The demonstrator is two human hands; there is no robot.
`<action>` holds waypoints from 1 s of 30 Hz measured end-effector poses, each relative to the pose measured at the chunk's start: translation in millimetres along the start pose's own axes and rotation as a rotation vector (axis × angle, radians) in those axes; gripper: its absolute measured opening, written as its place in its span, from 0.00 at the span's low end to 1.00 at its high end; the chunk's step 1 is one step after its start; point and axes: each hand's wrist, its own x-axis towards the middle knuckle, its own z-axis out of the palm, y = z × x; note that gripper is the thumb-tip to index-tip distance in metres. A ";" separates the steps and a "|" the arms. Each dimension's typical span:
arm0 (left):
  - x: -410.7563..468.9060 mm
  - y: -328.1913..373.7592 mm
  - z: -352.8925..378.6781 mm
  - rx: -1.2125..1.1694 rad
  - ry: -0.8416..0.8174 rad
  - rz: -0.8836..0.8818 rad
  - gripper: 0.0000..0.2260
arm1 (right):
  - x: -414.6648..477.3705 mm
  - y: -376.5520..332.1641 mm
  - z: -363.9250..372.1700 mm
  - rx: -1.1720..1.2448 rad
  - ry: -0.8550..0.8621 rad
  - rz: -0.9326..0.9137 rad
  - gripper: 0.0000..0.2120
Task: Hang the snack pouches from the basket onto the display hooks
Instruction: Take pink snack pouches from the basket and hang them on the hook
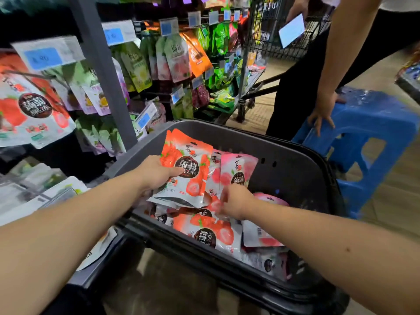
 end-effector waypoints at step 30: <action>-76.2 29.3 -50.5 -0.326 0.562 0.063 0.20 | -25.5 7.6 -69.9 0.559 0.074 -0.042 0.09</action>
